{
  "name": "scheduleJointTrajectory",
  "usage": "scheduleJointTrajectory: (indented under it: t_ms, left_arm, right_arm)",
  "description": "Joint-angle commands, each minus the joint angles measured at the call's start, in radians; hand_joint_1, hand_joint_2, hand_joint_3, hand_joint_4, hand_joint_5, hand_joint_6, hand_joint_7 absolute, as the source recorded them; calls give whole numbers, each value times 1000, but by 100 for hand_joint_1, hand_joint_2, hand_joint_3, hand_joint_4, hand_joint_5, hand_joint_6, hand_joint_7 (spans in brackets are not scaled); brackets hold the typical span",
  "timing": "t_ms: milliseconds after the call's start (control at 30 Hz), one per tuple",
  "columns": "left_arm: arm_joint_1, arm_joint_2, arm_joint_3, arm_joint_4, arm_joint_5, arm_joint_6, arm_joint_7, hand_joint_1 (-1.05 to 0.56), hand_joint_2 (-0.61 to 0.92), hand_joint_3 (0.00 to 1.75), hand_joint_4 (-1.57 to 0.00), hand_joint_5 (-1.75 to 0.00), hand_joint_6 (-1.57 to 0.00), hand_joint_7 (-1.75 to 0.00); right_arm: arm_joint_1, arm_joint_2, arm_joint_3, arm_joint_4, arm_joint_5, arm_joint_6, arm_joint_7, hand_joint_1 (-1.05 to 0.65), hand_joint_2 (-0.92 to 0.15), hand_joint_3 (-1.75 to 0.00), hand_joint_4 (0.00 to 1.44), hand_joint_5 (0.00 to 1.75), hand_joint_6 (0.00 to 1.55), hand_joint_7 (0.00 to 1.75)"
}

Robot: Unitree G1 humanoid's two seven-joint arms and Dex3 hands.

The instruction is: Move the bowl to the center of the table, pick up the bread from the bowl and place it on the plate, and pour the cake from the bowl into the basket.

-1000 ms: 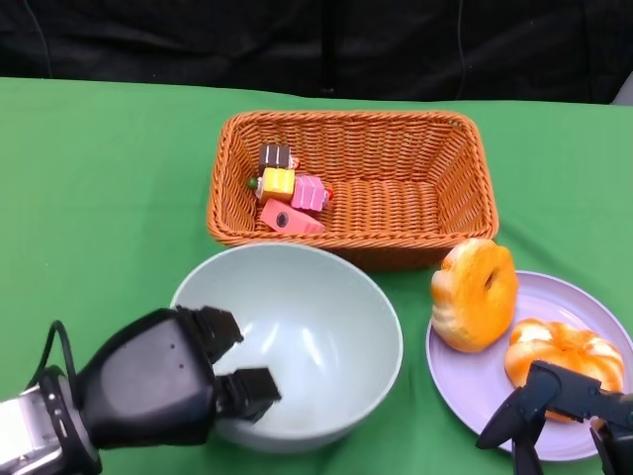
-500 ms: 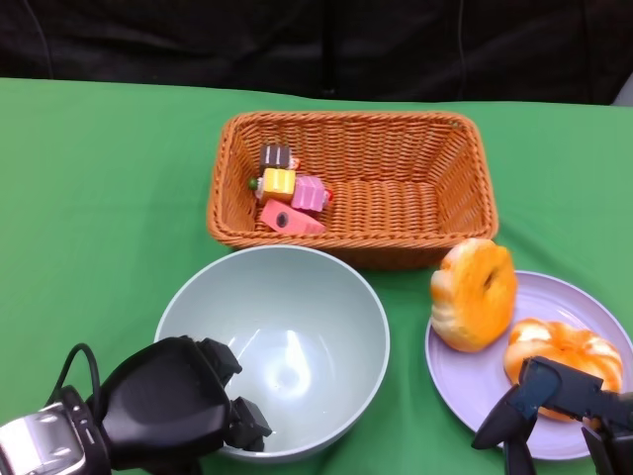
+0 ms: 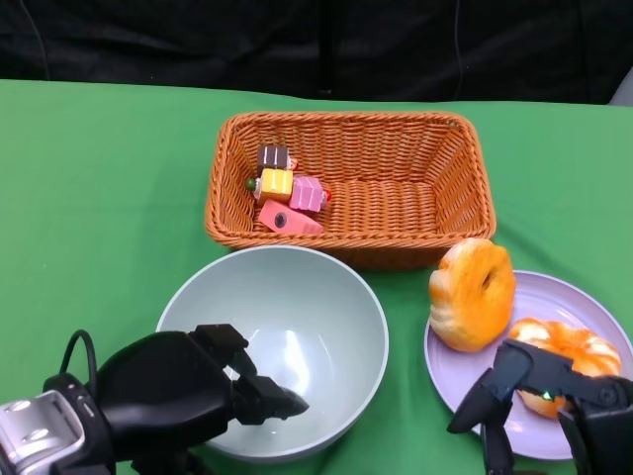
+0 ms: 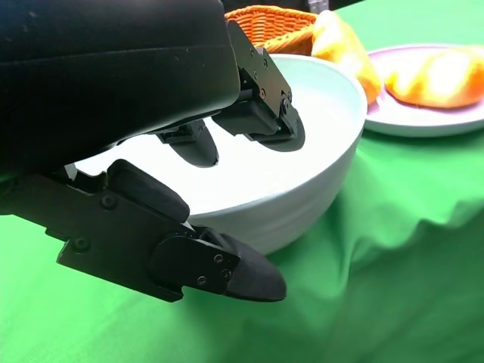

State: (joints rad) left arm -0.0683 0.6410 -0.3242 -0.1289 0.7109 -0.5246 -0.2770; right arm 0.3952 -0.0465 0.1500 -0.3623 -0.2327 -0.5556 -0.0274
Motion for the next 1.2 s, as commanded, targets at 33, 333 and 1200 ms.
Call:
scheduleJointTrajectory:
  t_ms: [33, 333, 1200]
  left_arm:
    - [11, 16, 12, -10, -9, 12, -23, -79, 92, 20, -16, -66, -42, 0]
    - [184, -104, 176, -114, -580, -11, -3, -65, 92, 35, -38, -79, -59, -10]
    - [395, -491, 205, -183, -796, 46, 76, -11, 31, 166, -104, -175, -84, -172]
  right_arm:
    - [0, -4, -2, -11, 5, 10, 3, 0, -18, -174, 89, 170, 83, 138]
    - [-69, 15, 63, -12, -1, 90, 26, 1, -18, -175, 91, 168, 85, 139]
    - [-142, -10, 64, 195, 77, -109, 36, -4, -19, -175, 91, 175, 84, 149]
